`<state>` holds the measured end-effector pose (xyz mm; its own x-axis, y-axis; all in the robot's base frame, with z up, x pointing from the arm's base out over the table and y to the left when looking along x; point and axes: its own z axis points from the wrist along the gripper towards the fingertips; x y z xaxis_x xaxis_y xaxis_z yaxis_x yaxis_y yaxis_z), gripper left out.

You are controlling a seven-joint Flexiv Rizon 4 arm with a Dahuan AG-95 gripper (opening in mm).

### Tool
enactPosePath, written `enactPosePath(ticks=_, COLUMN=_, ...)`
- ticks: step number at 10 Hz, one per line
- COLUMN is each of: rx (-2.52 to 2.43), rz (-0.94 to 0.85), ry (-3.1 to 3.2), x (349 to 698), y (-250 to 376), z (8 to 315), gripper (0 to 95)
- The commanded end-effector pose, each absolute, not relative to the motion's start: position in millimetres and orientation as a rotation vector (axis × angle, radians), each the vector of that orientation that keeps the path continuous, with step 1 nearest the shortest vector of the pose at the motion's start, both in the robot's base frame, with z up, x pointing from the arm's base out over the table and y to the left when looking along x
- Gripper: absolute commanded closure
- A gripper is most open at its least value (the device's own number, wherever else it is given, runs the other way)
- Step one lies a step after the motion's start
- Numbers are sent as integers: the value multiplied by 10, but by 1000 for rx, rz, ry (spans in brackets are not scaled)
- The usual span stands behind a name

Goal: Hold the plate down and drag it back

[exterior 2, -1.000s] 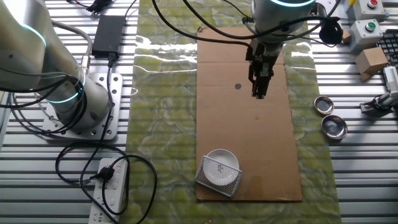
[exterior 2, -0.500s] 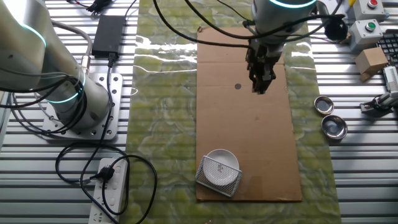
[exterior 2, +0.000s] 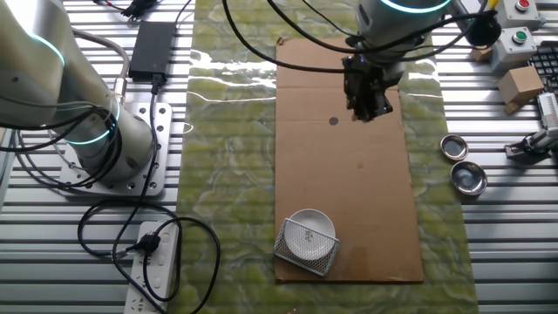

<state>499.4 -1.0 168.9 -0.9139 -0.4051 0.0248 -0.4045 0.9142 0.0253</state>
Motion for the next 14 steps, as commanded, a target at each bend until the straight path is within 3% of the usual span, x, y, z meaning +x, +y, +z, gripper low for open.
enactPosePath(ticks=1, rx=729, rz=-25, ry=-3016, x=5000, y=-87, z=1632, gripper=950)
enactPosePath(ticks=14, rx=729, rz=-25, ry=-3016, x=5000, y=-87, z=1632, gripper=950)
